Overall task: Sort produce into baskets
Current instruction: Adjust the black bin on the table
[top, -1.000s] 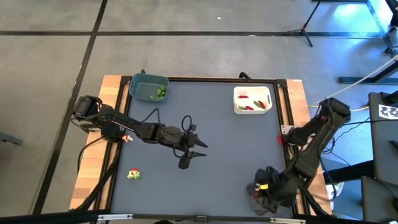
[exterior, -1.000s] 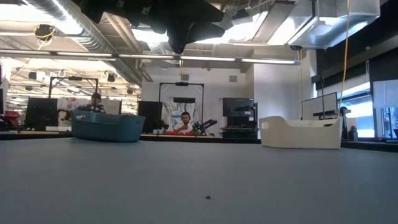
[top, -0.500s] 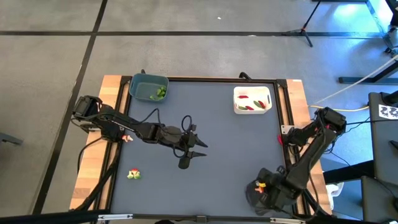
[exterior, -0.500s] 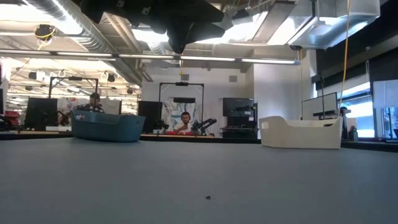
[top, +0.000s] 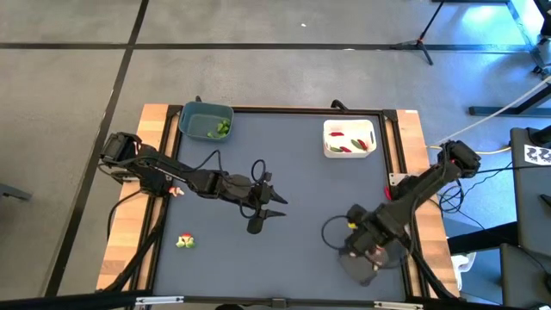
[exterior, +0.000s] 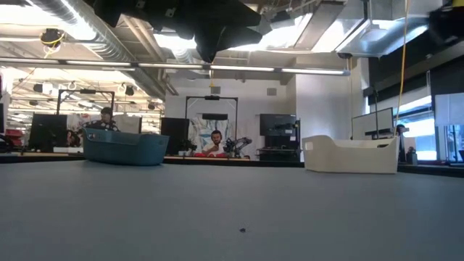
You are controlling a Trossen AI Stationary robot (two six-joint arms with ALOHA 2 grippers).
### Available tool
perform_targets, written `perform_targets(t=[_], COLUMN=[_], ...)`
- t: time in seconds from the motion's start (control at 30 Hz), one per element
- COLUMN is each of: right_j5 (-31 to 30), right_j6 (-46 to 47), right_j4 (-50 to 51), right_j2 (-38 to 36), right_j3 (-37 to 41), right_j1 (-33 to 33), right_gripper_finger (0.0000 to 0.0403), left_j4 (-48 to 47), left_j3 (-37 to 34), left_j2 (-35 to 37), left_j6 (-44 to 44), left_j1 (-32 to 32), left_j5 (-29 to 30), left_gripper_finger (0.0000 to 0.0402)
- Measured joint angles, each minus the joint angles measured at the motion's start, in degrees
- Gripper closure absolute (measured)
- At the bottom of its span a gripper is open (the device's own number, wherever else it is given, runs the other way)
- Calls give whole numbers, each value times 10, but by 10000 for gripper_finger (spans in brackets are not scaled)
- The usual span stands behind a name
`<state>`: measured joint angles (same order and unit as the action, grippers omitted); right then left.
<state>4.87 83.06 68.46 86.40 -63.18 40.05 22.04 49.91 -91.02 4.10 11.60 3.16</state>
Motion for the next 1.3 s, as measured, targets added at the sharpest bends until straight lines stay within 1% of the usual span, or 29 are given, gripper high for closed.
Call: perform_targets(t=[0.1,0.27,0.37,0.4,0.47,0.5,0.6,0.63,0.67,0.73,0.83,1.0,1.07,1.3], right_j5=[15,62,63,55,19,-13,-150,-181,-196,-200,-183,-95,-64,38], right_j6=[-41,-87,-97,-99,-99,-98,-77,-70,-68,-64,-55,-55,-52,-14], right_j4=[7,9,40,50,74,85,104,109,113,116,113,98,86,45], right_j2=[-1,-1,-1,-1,-1,-1,-1,-1,-1,-1,-1,-1,-1,-1], right_j3=[0,-2,-29,-40,-67,-79,-97,-95,-90,-70,-24,37,45,48], right_j1=[-23,-39,-41,-41,-41,-41,-41,-44,-51,-63,-82,-94,-91,-51], right_gripper_finger=[221,221,221,221,221,221,221,221,221,221,221,221,221,221], left_j4=[-1,-4,-4,-3,0,0,0,0,0,0,0,-3,-4,-4], left_j3=[0,0,0,0,0,0,0,0,0,0,0,0,0,0], left_j2=[0,0,0,0,0,0,0,0,0,0,0,0,0,0], left_j6=[0,0,-1,-1,-1,-1,2,3,5,4,4,5,5,6], left_j1=[0,0,0,-1,-3,-5,-9,-10,-10,-10,-10,-10,-10,-8], left_j5=[0,0,0,0,0,1,2,2,2,2,2,2,2,1], left_gripper_finger=[229,229,229,229,229,229,229,229,229,229,229,229,229,229])
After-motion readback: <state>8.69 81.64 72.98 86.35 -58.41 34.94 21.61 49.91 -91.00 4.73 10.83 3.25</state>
